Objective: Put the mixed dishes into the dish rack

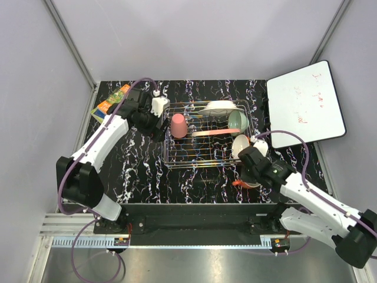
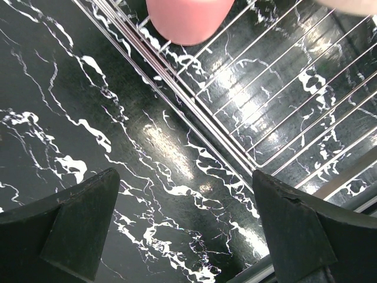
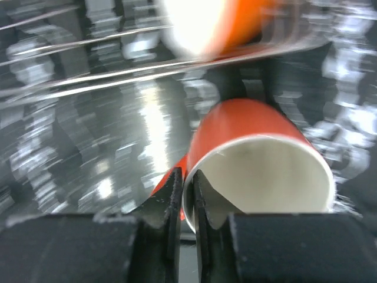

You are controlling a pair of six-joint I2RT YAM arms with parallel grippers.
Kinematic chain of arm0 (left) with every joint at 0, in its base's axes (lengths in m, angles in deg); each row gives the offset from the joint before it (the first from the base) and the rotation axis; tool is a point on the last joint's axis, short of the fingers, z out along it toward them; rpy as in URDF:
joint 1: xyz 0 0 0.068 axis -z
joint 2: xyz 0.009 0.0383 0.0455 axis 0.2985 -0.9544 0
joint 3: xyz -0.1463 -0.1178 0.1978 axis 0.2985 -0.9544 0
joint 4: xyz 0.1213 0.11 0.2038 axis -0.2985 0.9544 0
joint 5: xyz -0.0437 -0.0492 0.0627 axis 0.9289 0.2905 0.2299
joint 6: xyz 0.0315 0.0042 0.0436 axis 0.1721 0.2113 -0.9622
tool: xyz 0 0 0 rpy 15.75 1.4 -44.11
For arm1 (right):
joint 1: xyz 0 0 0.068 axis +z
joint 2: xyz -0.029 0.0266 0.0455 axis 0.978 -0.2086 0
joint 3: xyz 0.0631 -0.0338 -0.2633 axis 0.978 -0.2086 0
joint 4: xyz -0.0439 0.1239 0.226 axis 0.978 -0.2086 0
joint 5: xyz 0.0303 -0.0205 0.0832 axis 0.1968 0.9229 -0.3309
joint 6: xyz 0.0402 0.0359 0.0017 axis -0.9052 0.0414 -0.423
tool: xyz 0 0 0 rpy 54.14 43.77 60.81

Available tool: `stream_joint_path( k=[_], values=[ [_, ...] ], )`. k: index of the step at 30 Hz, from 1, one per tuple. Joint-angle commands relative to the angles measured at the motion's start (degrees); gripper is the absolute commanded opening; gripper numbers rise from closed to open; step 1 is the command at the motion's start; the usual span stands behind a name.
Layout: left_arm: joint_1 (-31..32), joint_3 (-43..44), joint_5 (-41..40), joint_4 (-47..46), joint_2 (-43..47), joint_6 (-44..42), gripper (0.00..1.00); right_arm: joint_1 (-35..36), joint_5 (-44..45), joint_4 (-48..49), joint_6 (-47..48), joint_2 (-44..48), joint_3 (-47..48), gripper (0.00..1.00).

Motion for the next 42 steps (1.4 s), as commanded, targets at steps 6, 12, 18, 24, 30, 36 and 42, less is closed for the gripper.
stream_joint_path(
  k=[6, 12, 18, 24, 30, 36, 42],
  values=[
    [-4.76, 11.55, 13.47, 3.32, 4.71, 4.66, 0.99, 0.69, -31.70, 21.90, 11.50, 13.96, 6.80, 0.00],
    [-12.14, 16.83, 35.16, 3.85, 3.84, 13.89, 0.99, 0.69, -41.12, 32.97, 16.33, 15.64, 8.57, 0.00],
    [-15.06, 18.77, 58.04, 1.92, 1.37, 23.21, 0.99, 0.69, -43.68, 62.22, 17.84, 11.51, 5.84, 0.00],
    [-14.97, 15.27, 69.03, 0.33, 1.63, 26.91, 0.99, 0.69, -47.72, 83.77, 15.03, -2.89, 12.08, 0.00],
    [-14.79, 9.55, 73.26, 0.25, 2.51, 26.56, 0.99, 0.69, -50.70, 93.45, 13.01, -14.06, 20.78, 0.00],
    [-14.79, 8.30, 76.76, 0.42, 3.48, 25.24, 0.99, 0.69, -51.15, 98.38, 9.49, -19.87, 23.16, 0.00],
    [-14.79, 10.32, 80.98, 1.03, 3.83, 24.80, 0.99, 0.69, -50.71, 100.66, 7.55, -22.16, 22.37, 0.00]
  ],
)
